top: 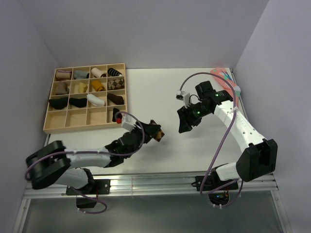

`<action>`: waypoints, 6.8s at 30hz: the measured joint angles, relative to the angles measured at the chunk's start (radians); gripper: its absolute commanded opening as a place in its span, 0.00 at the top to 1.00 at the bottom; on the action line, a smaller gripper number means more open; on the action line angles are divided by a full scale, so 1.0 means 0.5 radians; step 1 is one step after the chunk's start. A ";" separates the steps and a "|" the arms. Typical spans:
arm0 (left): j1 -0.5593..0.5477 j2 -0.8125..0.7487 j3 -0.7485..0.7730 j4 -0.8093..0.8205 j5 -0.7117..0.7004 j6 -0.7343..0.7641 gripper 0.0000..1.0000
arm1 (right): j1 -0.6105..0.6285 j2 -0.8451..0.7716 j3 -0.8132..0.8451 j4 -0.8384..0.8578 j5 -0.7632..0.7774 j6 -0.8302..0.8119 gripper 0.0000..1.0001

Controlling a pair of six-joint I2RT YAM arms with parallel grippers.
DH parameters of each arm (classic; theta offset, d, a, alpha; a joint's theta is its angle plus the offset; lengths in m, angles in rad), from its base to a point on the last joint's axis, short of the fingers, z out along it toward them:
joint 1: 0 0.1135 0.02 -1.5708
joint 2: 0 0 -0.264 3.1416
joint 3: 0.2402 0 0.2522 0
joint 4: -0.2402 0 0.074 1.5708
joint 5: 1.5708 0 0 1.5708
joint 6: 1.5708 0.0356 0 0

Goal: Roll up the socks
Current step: Place the sock in the storage box, then reset both arms

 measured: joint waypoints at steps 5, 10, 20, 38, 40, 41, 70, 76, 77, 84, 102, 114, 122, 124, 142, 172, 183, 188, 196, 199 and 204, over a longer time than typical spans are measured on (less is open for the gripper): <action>0.404 -0.519 -0.002 -0.182 0.301 0.265 1.00 | -0.175 0.027 0.017 -0.009 0.005 -0.086 0.36; 1.142 -0.833 0.005 -0.449 0.851 0.563 1.00 | -0.367 0.150 0.094 -0.023 -0.024 -0.217 0.37; 2.367 -0.356 0.144 -0.551 1.858 0.817 1.00 | -0.484 0.242 0.144 -0.037 -0.064 -0.424 0.37; 2.806 0.559 0.274 -0.073 2.577 0.896 1.00 | -0.527 0.242 0.021 -0.014 -0.079 -0.610 0.37; 2.810 0.630 0.274 -0.050 2.586 0.890 1.00 | -0.527 0.242 0.020 -0.013 -0.078 -0.618 0.37; 2.810 0.655 0.275 -0.048 2.587 0.890 1.00 | -0.527 0.242 0.015 -0.011 -0.078 -0.621 0.37; 2.609 0.658 1.035 -1.807 1.495 1.283 1.00 | -0.527 0.240 -0.013 -0.008 -0.055 -0.686 0.38; 2.458 0.745 1.321 -2.226 1.111 1.257 1.00 | -0.527 0.241 -0.013 -0.011 -0.029 -0.699 0.39; 2.441 0.762 1.360 -2.278 1.069 1.247 1.00 | -0.527 0.241 -0.013 -0.011 -0.024 -0.701 0.39; 2.363 0.867 1.491 -2.492 0.819 1.177 1.00 | -0.527 0.241 -0.013 -0.017 0.010 -0.711 0.39; 2.355 0.958 1.601 -2.609 0.812 1.169 1.00 | -0.528 0.240 -0.063 -0.018 0.102 -0.732 0.39; 2.383 1.054 1.741 -2.757 0.980 1.416 1.00 | -0.528 0.241 -0.063 -0.019 0.119 -0.732 0.39; 2.385 1.066 1.756 -2.772 0.994 1.460 0.84 | -0.529 0.241 -0.068 -0.018 0.141 -0.740 0.39; 2.385 1.061 1.751 -2.769 0.993 1.456 0.73 | -0.529 0.241 -0.069 -0.018 0.141 -0.742 0.39; 2.360 1.027 1.734 -2.766 0.912 1.389 0.54 | -0.529 0.241 -0.077 -0.018 0.154 -0.755 0.39; 2.340 0.902 1.898 -3.113 0.814 1.337 0.17 | -0.530 0.241 -0.076 -0.031 0.154 -0.761 0.39; 2.303 0.665 2.137 -3.264 0.748 1.352 0.17 | -0.531 0.209 -0.054 -0.014 0.150 -0.676 0.36; 2.086 0.214 2.147 -3.214 0.729 1.379 0.17 | -0.533 -0.024 0.034 0.095 0.160 -0.454 0.27; 1.188 -0.893 1.469 -2.412 0.745 1.418 0.16 | -0.544 -0.503 0.105 0.499 0.184 0.007 0.00; 0.939 -1.051 1.210 -2.136 0.694 1.468 0.16 | -0.546 -0.656 0.059 0.661 0.253 0.153 0.00; 0.604 -0.894 0.964 -1.859 0.594 1.550 0.16 | -0.548 -0.877 -0.090 0.852 0.413 0.295 0.00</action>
